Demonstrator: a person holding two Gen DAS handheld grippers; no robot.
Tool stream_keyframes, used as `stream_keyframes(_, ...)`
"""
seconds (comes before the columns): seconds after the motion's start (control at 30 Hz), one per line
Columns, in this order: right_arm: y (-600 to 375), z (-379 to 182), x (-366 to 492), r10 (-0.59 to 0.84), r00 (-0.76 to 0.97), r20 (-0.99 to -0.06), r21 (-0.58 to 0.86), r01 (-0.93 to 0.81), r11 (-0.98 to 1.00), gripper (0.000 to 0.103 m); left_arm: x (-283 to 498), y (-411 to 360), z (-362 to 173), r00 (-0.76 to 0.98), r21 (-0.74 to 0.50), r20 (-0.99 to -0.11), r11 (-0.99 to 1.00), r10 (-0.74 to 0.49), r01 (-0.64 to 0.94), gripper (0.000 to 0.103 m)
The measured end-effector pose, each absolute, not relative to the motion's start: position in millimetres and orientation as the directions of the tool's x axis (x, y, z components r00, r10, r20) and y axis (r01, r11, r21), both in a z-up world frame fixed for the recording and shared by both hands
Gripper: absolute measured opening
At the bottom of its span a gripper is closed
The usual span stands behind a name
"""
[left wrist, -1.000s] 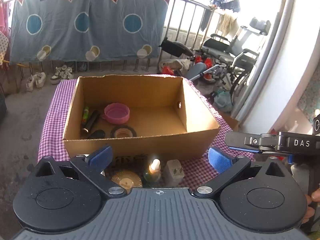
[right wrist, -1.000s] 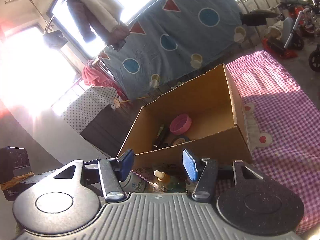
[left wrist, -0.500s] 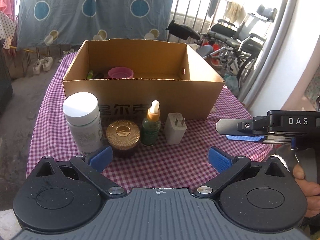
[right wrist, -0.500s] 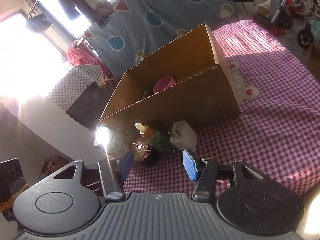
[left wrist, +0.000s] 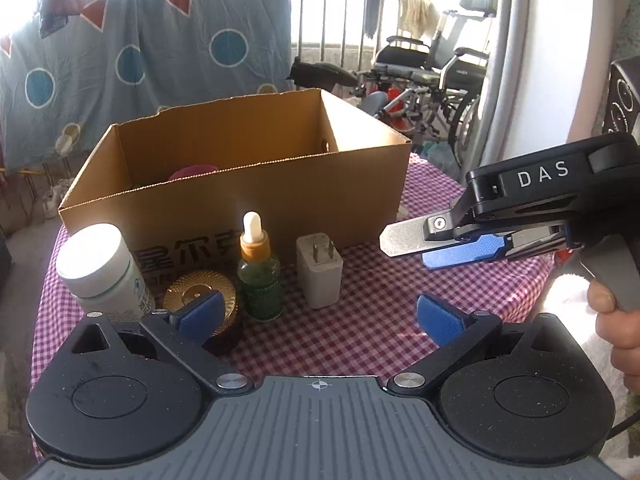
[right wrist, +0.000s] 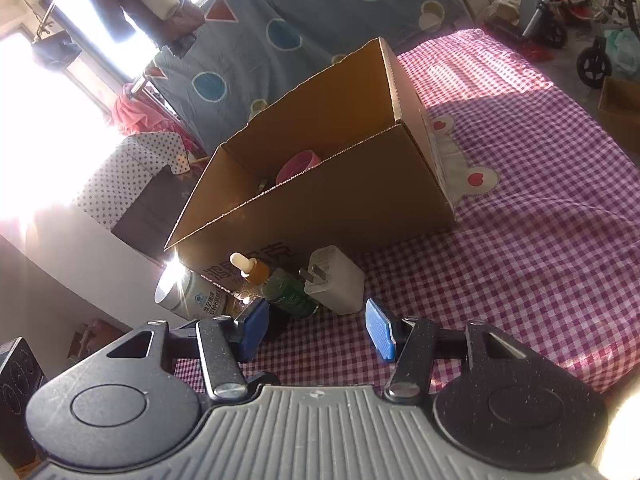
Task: Organize rigid objects
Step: 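Withdraw the open right gripper from the box back over the table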
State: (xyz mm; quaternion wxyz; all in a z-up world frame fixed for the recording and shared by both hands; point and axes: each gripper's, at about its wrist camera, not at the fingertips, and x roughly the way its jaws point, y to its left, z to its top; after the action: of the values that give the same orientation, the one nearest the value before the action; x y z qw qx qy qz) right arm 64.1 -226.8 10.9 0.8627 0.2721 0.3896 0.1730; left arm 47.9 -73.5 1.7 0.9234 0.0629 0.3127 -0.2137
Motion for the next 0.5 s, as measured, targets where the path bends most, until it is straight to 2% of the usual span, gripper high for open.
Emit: stream_keyframes(0.5,-234.3,-4.3,95.2,0.517,0.624,-0.587,0.629,-0.05,0.776,0.057,58.0,-107.6,-24.1,0.725,0.105,-0.593,0.859,-0.35,0.501,0.101)
